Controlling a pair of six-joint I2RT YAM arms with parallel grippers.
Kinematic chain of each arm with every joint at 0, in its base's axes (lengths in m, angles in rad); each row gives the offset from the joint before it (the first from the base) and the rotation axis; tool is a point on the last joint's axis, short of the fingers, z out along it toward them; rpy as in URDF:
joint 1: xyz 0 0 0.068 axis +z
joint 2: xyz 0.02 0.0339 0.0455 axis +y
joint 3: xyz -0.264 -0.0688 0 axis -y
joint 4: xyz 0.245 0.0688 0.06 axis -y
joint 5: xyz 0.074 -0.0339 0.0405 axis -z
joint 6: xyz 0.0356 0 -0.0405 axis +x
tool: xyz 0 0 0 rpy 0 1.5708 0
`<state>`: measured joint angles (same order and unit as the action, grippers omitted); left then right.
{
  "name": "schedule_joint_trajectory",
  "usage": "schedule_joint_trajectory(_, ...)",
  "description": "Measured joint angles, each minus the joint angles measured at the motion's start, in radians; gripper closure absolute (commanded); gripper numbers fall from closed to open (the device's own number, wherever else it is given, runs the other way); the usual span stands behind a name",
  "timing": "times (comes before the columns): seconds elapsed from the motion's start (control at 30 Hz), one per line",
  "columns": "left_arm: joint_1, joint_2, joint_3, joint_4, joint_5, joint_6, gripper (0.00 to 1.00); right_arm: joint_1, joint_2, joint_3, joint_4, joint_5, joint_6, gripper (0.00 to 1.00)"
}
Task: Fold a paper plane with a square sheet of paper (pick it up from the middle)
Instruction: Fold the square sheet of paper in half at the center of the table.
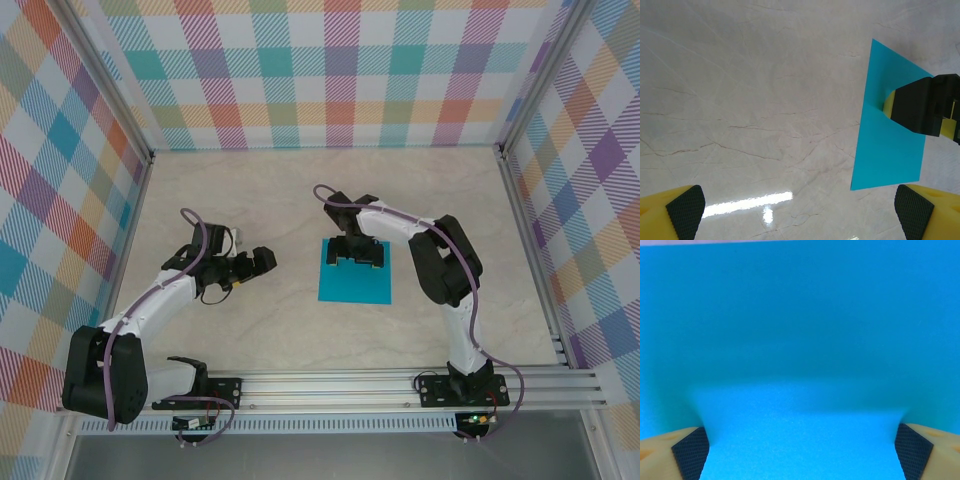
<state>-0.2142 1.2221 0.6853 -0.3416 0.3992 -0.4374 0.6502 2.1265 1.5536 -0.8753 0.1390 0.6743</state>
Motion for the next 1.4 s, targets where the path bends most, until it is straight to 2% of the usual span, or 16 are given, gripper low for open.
schedule_joint_trajectory(0.3,-0.001,0.000,0.002,-0.004,-0.012,0.016,0.00,0.005,-0.010,-0.023,0.025,-0.001,0.008,0.16)
schedule_joint_trajectory(0.5,0.000,0.000,0.002,-0.004,-0.016,0.016,0.00,0.004,-0.026,-0.028,0.037,0.000,0.006,0.14)
schedule_joint_trajectory(0.63,0.000,0.000,0.002,-0.004,-0.015,0.016,0.00,0.005,-0.031,-0.026,0.035,0.000,0.000,0.02)
schedule_joint_trajectory(0.7,0.000,0.000,0.002,-0.004,-0.015,0.016,0.00,0.005,-0.033,-0.022,0.028,0.000,-0.004,0.00)
schedule_joint_trajectory(1.1,-0.001,0.011,0.003,-0.004,-0.006,0.016,0.00,0.010,-0.038,-0.048,0.026,-0.001,0.018,0.00)
schedule_joint_trajectory(1.4,-0.002,0.015,0.003,-0.004,-0.003,0.020,0.00,0.014,-0.082,-0.157,0.125,0.013,0.037,0.10)
